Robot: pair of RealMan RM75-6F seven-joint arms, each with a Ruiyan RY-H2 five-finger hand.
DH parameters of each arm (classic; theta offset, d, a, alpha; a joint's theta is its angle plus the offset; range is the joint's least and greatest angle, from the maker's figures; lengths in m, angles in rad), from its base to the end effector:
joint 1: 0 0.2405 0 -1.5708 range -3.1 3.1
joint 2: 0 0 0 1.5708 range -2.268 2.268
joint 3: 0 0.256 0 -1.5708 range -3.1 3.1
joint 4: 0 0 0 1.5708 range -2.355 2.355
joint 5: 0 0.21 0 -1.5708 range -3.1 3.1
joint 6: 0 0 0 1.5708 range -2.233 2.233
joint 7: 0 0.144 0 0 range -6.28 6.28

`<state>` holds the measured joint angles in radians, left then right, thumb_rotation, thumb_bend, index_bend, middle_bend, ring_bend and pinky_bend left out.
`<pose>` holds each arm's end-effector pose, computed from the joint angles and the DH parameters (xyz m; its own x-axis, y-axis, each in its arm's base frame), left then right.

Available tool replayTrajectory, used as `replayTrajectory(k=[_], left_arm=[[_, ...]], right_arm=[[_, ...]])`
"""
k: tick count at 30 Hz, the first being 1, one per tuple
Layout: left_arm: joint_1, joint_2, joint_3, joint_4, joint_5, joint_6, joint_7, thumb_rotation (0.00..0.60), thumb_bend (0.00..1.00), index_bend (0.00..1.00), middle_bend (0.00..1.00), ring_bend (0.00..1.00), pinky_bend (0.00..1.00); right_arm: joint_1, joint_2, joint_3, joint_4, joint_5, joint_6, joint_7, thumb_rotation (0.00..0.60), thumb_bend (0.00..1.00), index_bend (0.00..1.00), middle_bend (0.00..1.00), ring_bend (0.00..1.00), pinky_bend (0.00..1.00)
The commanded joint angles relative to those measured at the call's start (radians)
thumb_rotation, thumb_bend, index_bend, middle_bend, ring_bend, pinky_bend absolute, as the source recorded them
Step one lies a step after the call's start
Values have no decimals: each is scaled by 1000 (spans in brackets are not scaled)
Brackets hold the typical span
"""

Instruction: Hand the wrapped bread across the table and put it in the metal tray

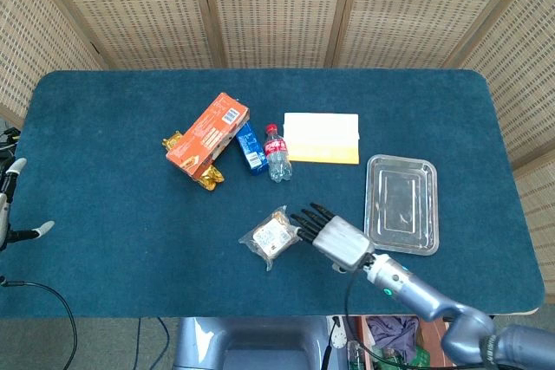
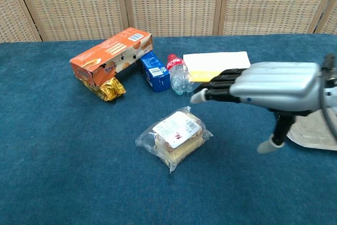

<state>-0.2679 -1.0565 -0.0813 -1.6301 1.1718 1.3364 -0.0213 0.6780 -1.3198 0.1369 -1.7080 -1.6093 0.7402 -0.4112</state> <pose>-0.3205 0.2421 0.1815 0.3569 0.0334 0.9335 0.9222 0.1467 -0.3578 -0.1280 -0.2813 0.0050 0.7534 -0.1164 0.6472 -0.4748 -0.7772 0.4129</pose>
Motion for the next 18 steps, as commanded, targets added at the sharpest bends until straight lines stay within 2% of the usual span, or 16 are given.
replayTrajectory(k=[1, 6, 12, 13, 15, 17, 18], left_arm=[[1, -4, -4, 4, -1, -10, 3, 600, 0, 0, 0, 0, 0], [2, -9, -10, 12, -1, -26, 5, 600, 0, 0, 0, 0, 0], [5, -10, -17, 25, 0, -42, -6, 600, 0, 0, 0, 0, 0], [6, -10, -18, 27, 1, -45, -9, 600, 0, 0, 0, 0, 0], [7, -9, -21, 30, 2, -48, -13, 600, 0, 0, 0, 0, 0], [8, -8, -24, 33, 2, -51, -17, 600, 0, 0, 0, 0, 0], [10, -7, -26, 35, 0, -53, -22, 600, 0, 0, 0, 0, 0]], right_arm=[[73, -85, 44, 27, 86, -76, -93, 600, 0, 0, 0, 0, 0], [154, -171, 78, 77, 222, -142, -212, 600, 0, 0, 0, 0, 0], [224, -219, 61, 110, 451, -162, -374, 600, 0, 1, 7, 0, 0], [237, -225, 53, 109, 497, -155, -402, 600, 0, 23, 46, 13, 0], [257, -233, 38, 104, 563, -134, -444, 600, 3, 136, 185, 95, 19], [278, -241, 21, 97, 619, -102, -485, 600, 29, 337, 386, 245, 73], [282, -246, 21, 88, 636, -78, -488, 600, 46, 393, 437, 283, 91]])
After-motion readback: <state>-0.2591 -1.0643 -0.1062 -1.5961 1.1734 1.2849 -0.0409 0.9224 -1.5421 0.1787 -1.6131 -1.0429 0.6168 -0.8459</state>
